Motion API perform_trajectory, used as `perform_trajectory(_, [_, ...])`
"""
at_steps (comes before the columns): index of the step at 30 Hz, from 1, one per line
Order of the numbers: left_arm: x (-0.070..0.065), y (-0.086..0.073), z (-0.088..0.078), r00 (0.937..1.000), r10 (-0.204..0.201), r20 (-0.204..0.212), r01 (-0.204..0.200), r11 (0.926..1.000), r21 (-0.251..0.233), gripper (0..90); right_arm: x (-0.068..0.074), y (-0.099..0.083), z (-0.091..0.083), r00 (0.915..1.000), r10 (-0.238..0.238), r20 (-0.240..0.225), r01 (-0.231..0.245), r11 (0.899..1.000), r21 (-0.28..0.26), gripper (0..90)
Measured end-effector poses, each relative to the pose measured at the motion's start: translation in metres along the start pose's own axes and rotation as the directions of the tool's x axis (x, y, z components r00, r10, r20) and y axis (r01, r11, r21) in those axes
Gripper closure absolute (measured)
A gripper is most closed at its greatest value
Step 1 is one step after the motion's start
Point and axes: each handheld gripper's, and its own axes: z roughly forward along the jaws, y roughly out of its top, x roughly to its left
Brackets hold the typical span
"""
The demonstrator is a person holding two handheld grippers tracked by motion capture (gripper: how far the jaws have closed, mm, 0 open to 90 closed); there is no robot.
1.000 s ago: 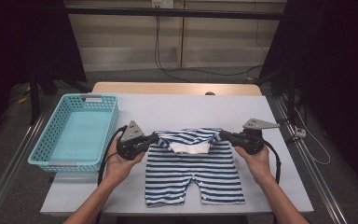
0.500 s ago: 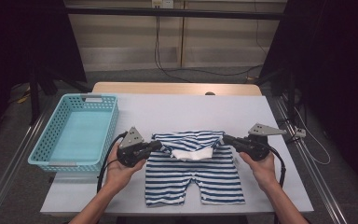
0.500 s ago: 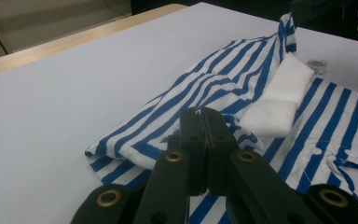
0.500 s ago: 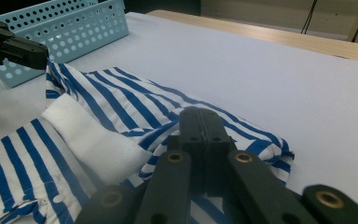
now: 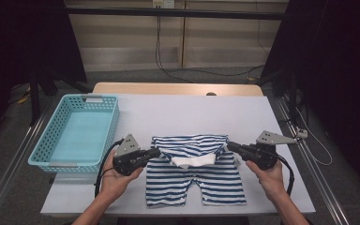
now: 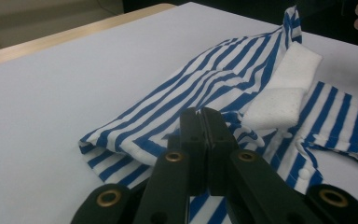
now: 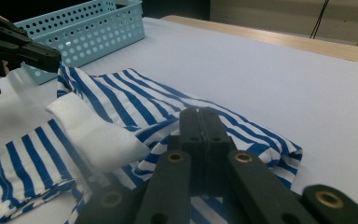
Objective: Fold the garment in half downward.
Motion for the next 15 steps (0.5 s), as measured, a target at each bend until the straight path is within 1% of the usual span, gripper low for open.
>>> perform_trajectory(2, [-0.002, -0.001, -0.002, 0.9999, 0.0, 0.012, 0.0, 1.0, 0.004, 88.8, 0.002, -0.001, -0.003, 1.0, 0.002, -0.005, -0.002, 1.0, -0.002, 90.0])
perform_trajectory(3, [-0.003, -0.001, -0.003, 0.9999, 0.009, 0.009, -0.009, 0.9999, 0.013, 88.8, 0.003, -0.002, -0.004, 0.9999, 0.004, -0.01, -0.004, 1.0, -0.004, 90.0])
perform_trajectory(4, [-0.004, -0.001, -0.004, 0.9999, 0.004, 0.016, -0.004, 1.0, 0.008, 88.8, 0.003, -0.003, -0.006, 0.9999, 0.006, -0.011, -0.006, 1.0, -0.005, 90.0])
perform_trajectory(5, [-0.004, -0.001, -0.005, 0.9999, 0.007, 0.013, -0.008, 0.9998, 0.017, 88.8, 0.004, -0.003, -0.007, 0.9999, 0.006, -0.01, -0.006, 1.0, -0.003, 90.0])
perform_trajectory(6, [-0.005, -0.003, -0.005, 0.9999, 0.002, 0.016, -0.002, 0.9999, 0.012, 88.8, 0.005, -0.004, -0.008, 0.9999, 0.005, -0.016, -0.005, 1.0, -0.004, 90.0])
perform_trajectory(9, [-0.006, -0.005, -0.006, 0.9998, 0.005, 0.02, -0.006, 0.9995, 0.031, 88.8, 0.007, -0.005, -0.011, 0.9996, 0.005, -0.026, -0.005, 1.0, 0.0, 90.0])
perform_trajectory(14, [-0.007, -0.004, -0.007, 0.9997, -0.001, 0.023, 0.001, 0.9999, 0.017, 88.8, 0.011, -0.008, -0.013, 0.9993, 0.003, -0.036, -0.003, 1.0, 0.012, 90.0])
perform_trajectory(15, [-0.007, -0.004, -0.008, 0.9997, -0.001, 0.025, 0.0, 0.9998, 0.022, 88.8, 0.012, -0.008, -0.014, 0.9992, -0.002, -0.039, 0.003, 1.0, 0.011, 90.0])
